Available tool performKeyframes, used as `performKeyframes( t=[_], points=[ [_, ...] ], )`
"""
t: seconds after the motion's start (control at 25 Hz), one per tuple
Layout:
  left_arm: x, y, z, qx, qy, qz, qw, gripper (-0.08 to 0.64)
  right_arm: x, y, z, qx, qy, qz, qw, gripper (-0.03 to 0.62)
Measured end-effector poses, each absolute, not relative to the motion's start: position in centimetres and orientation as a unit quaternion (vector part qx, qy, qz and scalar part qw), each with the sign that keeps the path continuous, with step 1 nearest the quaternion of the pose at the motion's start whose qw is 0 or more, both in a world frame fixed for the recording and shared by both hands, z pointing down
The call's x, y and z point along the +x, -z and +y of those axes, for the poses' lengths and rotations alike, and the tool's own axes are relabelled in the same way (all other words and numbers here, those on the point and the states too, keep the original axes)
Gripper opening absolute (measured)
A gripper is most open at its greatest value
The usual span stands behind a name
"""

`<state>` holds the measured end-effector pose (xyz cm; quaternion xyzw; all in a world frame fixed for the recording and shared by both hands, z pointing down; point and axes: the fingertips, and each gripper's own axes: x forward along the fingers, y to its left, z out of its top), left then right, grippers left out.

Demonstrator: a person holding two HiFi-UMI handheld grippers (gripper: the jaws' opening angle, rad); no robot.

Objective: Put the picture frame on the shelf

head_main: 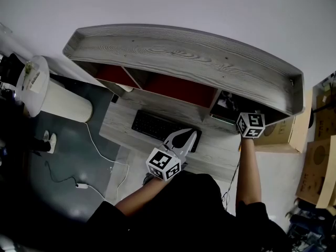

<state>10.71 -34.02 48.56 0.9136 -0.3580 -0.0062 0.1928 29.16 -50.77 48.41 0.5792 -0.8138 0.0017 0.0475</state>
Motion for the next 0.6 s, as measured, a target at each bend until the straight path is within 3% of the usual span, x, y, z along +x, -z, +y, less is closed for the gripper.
performKeyframes(
  t=[0.2, 0.6],
  points=[
    [10.6, -48.0, -33.9, 0.914, 0.014, -0.36, 0.184, 0.015, 28.3, -47.1, -50.5, 0.574, 0.088, -0.811, 0.071, 0.216],
    [11.0, -48.4, -33.0, 0.918, 0.013, -0.346, 0.191, 0.015, 29.1, -49.6, -50.4, 0.583, 0.049, -0.801, 0.128, 0.247]
  ],
)
